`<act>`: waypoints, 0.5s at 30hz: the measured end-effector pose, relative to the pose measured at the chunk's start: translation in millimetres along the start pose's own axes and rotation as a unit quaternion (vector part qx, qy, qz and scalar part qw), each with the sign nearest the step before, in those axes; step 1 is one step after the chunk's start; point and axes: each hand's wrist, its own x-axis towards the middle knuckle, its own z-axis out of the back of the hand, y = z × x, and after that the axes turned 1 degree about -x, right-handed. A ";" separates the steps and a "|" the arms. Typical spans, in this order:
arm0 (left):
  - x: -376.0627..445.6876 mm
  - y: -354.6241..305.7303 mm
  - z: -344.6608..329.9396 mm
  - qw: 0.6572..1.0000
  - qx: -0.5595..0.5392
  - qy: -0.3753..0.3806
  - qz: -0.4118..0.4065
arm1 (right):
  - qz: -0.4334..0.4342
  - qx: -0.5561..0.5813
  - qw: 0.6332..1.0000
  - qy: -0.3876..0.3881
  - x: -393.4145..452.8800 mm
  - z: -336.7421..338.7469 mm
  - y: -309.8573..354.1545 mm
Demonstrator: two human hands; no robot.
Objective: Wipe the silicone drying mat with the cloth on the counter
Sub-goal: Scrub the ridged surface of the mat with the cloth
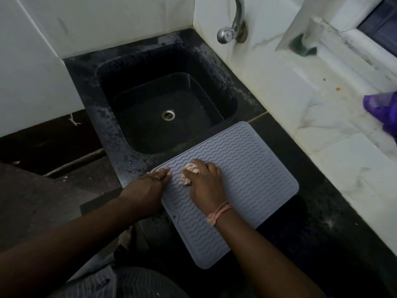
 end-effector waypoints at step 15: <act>10.9 -20.5 22.0 0.999 -0.036 -0.017 0.027 | -0.045 0.014 0.999 0.001 1.7 6.3 26.2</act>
